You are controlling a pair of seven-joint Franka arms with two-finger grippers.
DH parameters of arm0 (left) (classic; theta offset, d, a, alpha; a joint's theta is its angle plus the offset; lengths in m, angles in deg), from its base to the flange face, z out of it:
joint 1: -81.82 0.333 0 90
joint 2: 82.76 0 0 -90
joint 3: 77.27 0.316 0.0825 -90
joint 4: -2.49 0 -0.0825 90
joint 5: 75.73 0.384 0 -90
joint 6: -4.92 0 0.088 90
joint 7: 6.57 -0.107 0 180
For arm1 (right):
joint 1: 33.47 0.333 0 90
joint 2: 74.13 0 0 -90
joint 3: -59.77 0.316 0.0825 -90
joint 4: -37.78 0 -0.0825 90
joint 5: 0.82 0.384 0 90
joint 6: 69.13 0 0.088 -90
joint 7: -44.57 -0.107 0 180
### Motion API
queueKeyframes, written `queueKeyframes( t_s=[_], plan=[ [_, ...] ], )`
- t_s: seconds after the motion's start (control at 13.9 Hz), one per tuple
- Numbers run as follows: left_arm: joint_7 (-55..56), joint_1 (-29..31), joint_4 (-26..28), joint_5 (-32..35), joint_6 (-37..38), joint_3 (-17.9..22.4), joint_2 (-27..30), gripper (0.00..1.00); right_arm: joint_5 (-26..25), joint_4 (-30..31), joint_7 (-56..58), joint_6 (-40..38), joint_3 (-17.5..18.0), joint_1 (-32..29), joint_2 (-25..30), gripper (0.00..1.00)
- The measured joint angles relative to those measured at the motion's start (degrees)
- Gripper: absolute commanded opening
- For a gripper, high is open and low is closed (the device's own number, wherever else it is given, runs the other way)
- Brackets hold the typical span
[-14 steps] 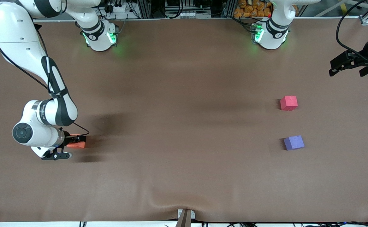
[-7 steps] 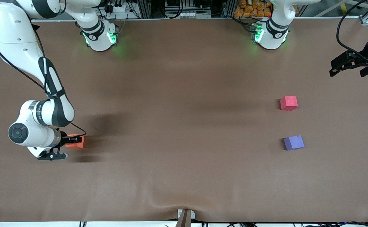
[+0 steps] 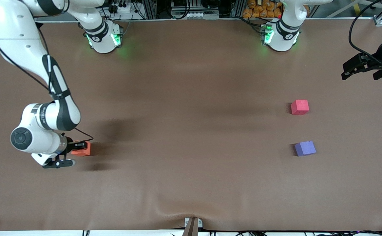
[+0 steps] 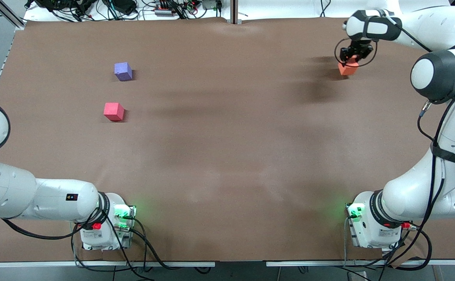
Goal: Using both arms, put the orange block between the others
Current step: 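Carry the orange cube with the right gripper to the table middle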
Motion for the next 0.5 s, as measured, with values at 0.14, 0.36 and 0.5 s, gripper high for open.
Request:
queueKeyframes(
  t_s=[0.14, 0.36, 0.5],
  plan=[
    [0.00, -0.03, 0.00, 0.00, -0.10, -0.05, -0.13, 1.00, 2.18, -0.08, -3.00, -0.96, 0.44, 4.83, 2.03, 0.00],
    [0.00, -0.03, 0.00, 0.00, -0.18, -0.06, -0.15, 1.00, 4.87, -1.05, -12.79, -0.99, 1.06, 12.98, 2.80, 0.00],
    [0.00, 0.00, 0.00, 0.00, -0.20, -0.04, -0.15, 1.00, 5.14, -1.93, -20.55, -0.98, 1.21, 18.30, 2.79, 0.00]
  ],
)
